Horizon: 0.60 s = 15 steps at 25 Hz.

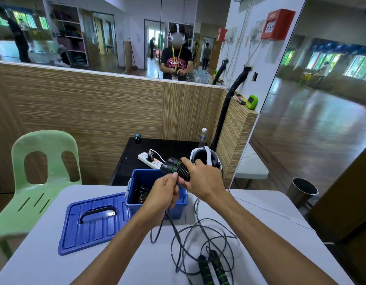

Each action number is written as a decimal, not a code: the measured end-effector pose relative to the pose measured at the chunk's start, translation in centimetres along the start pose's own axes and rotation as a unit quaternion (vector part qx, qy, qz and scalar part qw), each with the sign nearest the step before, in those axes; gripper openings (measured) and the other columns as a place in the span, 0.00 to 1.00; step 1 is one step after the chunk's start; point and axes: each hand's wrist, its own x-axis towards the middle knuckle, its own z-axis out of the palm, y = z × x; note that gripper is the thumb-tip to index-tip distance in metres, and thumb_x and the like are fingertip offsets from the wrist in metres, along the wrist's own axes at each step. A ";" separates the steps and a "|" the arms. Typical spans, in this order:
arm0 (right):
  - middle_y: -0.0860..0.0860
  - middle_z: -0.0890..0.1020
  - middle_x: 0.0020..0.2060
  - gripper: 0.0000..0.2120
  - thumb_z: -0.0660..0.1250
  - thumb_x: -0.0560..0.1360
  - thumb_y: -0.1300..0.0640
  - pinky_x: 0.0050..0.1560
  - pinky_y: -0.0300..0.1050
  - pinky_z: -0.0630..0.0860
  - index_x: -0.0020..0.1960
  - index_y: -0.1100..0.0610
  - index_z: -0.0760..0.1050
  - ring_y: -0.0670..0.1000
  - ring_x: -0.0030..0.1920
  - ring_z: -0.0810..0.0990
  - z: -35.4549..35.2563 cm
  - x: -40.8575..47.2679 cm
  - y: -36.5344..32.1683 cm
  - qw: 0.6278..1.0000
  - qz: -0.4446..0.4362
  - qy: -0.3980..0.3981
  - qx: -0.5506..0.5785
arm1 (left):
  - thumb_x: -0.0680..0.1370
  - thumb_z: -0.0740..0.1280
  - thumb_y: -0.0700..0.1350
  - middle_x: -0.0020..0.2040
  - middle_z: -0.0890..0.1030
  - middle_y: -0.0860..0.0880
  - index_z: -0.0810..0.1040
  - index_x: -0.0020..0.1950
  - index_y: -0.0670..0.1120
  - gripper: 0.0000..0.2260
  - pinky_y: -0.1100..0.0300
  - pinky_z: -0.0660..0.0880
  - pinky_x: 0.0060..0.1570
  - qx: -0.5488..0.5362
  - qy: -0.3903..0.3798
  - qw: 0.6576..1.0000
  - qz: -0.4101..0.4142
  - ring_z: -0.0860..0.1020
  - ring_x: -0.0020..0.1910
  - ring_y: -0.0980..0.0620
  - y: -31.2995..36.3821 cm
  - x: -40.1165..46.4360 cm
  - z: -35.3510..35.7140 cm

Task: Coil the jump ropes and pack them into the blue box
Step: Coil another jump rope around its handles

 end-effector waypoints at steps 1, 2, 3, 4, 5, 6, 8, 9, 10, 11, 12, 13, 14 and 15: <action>0.54 0.79 0.52 0.31 0.59 0.76 0.33 0.35 0.45 0.67 0.73 0.47 0.62 0.58 0.46 0.81 -0.1 0.1 0.1 1.000 0.002 -0.005 0.006 | 0.84 0.54 0.48 0.28 0.67 0.52 0.76 0.48 0.42 0.16 0.65 0.59 0.22 -0.010 -0.010 1.000 -0.004 0.61 0.24 0.57 0.0 -0.2 0.0; 0.54 0.79 0.52 0.31 0.60 0.75 0.33 0.36 0.45 0.68 0.73 0.47 0.63 0.58 0.46 0.81 -0.1 0.2 0.1 1.000 0.004 -0.010 0.014 | 0.84 0.54 0.49 0.28 0.67 0.52 0.75 0.47 0.43 0.15 0.65 0.58 0.22 -0.016 -0.019 1.000 -0.009 0.61 0.24 0.57 0.0 -0.3 -0.1; 0.54 0.79 0.52 0.31 0.62 0.75 0.33 0.36 0.46 0.69 0.72 0.47 0.63 0.58 0.46 0.81 -0.1 0.1 0.0 1.000 0.006 -0.017 0.023 | 0.84 0.54 0.49 0.28 0.67 0.53 0.74 0.46 0.43 0.15 0.65 0.58 0.22 -0.018 -0.026 0.999 -0.014 0.60 0.24 0.57 -0.1 -0.4 -0.3; 0.54 0.79 0.52 0.31 0.63 0.74 0.33 0.37 0.46 0.70 0.72 0.46 0.64 0.58 0.47 0.81 0.1 0.0 -0.2 0.999 0.011 -0.025 0.031 | 0.84 0.54 0.50 0.28 0.66 0.52 0.73 0.45 0.44 0.15 0.65 0.57 0.22 -0.020 -0.035 0.999 -0.020 0.60 0.24 0.57 -0.3 -0.4 -0.5; 0.53 0.79 0.52 0.31 0.64 0.73 0.34 0.38 0.46 0.69 0.71 0.46 0.64 0.58 0.47 0.81 0.2 0.0 -0.3 0.998 0.018 -0.031 0.043 | 0.84 0.54 0.51 0.28 0.65 0.52 0.73 0.44 0.45 0.15 0.65 0.57 0.23 -0.021 -0.045 0.998 -0.025 0.59 0.24 0.57 -0.5 -0.4 -0.8; 0.53 0.79 0.52 0.31 0.65 0.73 0.34 0.39 0.46 0.69 0.71 0.46 0.65 0.57 0.48 0.81 0.3 -0.1 -0.3 0.997 0.024 -0.034 0.061 | 0.84 0.55 0.52 0.28 0.65 0.52 0.72 0.43 0.45 0.15 0.64 0.56 0.23 -0.026 -0.056 0.998 -0.034 0.58 0.24 0.56 -0.9 -0.4 -1.1; 0.50 0.80 0.51 0.29 0.65 0.72 0.35 0.41 0.47 0.71 0.68 0.45 0.67 0.55 0.49 0.81 0.3 -0.1 -0.1 0.994 0.017 -0.034 0.107 | 0.82 0.57 0.56 0.28 0.64 0.52 0.72 0.39 0.48 0.17 0.63 0.55 0.25 -0.036 -0.075 0.995 -0.053 0.57 0.25 0.56 -1.9 -0.7 -1.8; 0.49 0.80 0.50 0.27 0.66 0.71 0.35 0.42 0.46 0.73 0.67 0.44 0.69 0.54 0.49 0.81 0.4 -0.2 0.0 0.992 0.002 -0.036 0.122 | 0.80 0.58 0.59 0.29 0.63 0.52 0.71 0.36 0.49 0.18 0.62 0.55 0.26 -0.037 -0.079 0.994 -0.062 0.57 0.26 0.55 -2.5 -0.7 -2.2; 0.48 0.81 0.49 0.26 0.66 0.70 0.36 0.42 0.46 0.74 0.65 0.44 0.70 0.52 0.49 0.80 0.3 -0.2 0.1 0.990 -0.014 -0.041 0.133 | 0.78 0.59 0.61 0.29 0.63 0.52 0.71 0.34 0.50 0.19 0.61 0.56 0.27 -0.031 -0.080 0.994 -0.070 0.58 0.26 0.55 -3.0 -0.7 -2.5; 0.47 0.81 0.48 0.25 0.66 0.69 0.36 0.42 0.45 0.74 0.63 0.43 0.71 0.52 0.49 0.80 0.2 -0.3 0.3 0.988 -0.026 -0.047 0.143 | 0.76 0.61 0.63 0.29 0.63 0.51 0.70 0.33 0.50 0.20 0.61 0.56 0.27 -0.019 -0.078 0.994 -0.076 0.58 0.26 0.55 -3.6 -0.6 -2.8; 0.46 0.82 0.47 0.25 0.67 0.69 0.37 0.41 0.45 0.74 0.63 0.43 0.71 0.51 0.48 0.80 0.0 -0.3 0.5 0.986 -0.036 -0.052 0.152 | 0.74 0.62 0.65 0.29 0.62 0.51 0.70 0.32 0.50 0.21 0.61 0.57 0.27 -0.007 -0.076 0.994 -0.077 0.59 0.27 0.55 -4.1 -0.4 -3.1; 0.46 0.82 0.48 0.25 0.68 0.69 0.37 0.42 0.45 0.74 0.63 0.43 0.72 0.50 0.48 0.80 -0.2 -0.4 0.6 0.984 -0.047 -0.060 0.162 | 0.73 0.63 0.67 0.29 0.62 0.51 0.69 0.31 0.50 0.22 0.61 0.58 0.28 0.004 -0.074 0.995 -0.074 0.59 0.27 0.55 -4.6 -0.2 -3.5; 0.46 0.82 0.48 0.27 0.69 0.69 0.37 0.43 0.45 0.75 0.65 0.43 0.72 0.50 0.48 0.79 -0.4 -0.5 0.7 0.981 -0.060 -0.071 0.171 | 0.71 0.64 0.69 0.28 0.62 0.51 0.68 0.30 0.51 0.23 0.60 0.58 0.29 0.015 -0.075 0.995 -0.067 0.59 0.27 0.54 -5.0 0.0 -3.9; 0.46 0.82 0.49 0.29 0.70 0.68 0.35 0.44 0.45 0.75 0.65 0.43 0.71 0.49 0.48 0.79 -0.6 -0.6 0.6 0.977 -0.073 -0.083 0.181 | 0.69 0.65 0.70 0.28 0.63 0.51 0.68 0.29 0.51 0.24 0.60 0.58 0.29 0.029 -0.078 0.995 -0.057 0.59 0.27 0.54 -5.3 0.2 -4.2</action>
